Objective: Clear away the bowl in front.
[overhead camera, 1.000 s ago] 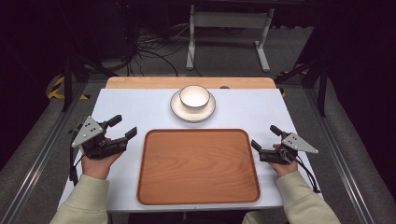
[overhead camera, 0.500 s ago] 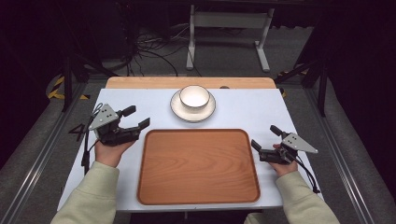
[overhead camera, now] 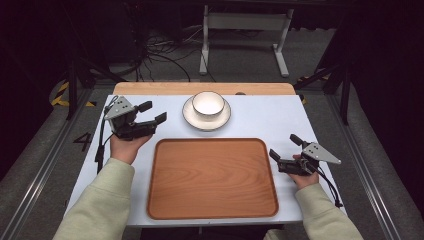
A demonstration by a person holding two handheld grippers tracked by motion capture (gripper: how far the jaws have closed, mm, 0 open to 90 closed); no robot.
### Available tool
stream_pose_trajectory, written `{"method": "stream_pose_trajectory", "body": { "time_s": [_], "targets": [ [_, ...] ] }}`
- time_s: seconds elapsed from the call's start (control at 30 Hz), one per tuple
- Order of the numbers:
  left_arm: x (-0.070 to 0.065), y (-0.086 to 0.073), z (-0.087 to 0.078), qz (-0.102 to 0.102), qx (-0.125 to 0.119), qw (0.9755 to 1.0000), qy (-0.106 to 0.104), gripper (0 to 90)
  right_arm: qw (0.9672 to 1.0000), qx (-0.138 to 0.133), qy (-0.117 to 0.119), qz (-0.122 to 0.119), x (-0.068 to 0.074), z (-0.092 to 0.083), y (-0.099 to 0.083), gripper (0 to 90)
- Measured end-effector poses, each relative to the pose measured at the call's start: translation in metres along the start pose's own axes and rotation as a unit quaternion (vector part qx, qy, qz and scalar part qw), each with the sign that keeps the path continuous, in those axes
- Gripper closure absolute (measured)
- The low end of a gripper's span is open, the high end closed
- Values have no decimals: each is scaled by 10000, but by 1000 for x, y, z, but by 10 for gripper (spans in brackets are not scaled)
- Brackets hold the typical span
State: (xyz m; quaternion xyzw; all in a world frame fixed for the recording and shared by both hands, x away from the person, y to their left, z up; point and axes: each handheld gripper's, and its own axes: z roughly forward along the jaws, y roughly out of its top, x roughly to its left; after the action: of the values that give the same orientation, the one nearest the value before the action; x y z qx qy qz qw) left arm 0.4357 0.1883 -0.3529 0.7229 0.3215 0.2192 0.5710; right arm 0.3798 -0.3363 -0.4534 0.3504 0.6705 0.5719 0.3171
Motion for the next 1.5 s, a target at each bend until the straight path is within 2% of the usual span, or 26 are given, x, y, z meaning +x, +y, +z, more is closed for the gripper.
{"method": "stream_pose_trajectory", "body": {
  "time_s": [0.17, 0.37, 0.57, 0.7, 0.93, 1.13, 1.2, 1.43, 1.5],
  "targets": [
    [-1, 8, 13, 109, 39, 9999, 7, 301, 10000, -1, -28, 31, 0, 0, 0, 0],
    [4, 14, 29, -30, 88, 10000, -31, 303, 10000, 39, -42, 40, 0, 0, 0, 11],
    [6, 21, 57, -185, 411, 9990, -29, 302, 9997, 108, 92, 196, -1, 0, -1, 50],
    [3, 27, 72, -144, 619, 9980, -46, 304, 9995, 148, 170, 234, -2, 0, -1, 80],
    [0, 36, 90, -65, 750, 9971, -79, 307, 9994, 183, 207, 221, -2, 0, -1, 108],
    [2, 40, 103, -173, 872, 9960, -64, 309, 9994, 200, 185, 222, -2, 1, -1, 116],
    [2, 40, 107, -155, 887, 9959, -22, 333, 9994, 203, 161, 221, -2, 1, -1, 116],
    [5, 41, 126, -165, 1245, 9920, 129, 387, 9998, 146, -17, 139, -2, -1, -1, 98],
    [6, 41, 130, -261, 1322, 9907, 161, 391, 9998, 161, -16, 131, -2, -1, -1, 112]
  ]
}}
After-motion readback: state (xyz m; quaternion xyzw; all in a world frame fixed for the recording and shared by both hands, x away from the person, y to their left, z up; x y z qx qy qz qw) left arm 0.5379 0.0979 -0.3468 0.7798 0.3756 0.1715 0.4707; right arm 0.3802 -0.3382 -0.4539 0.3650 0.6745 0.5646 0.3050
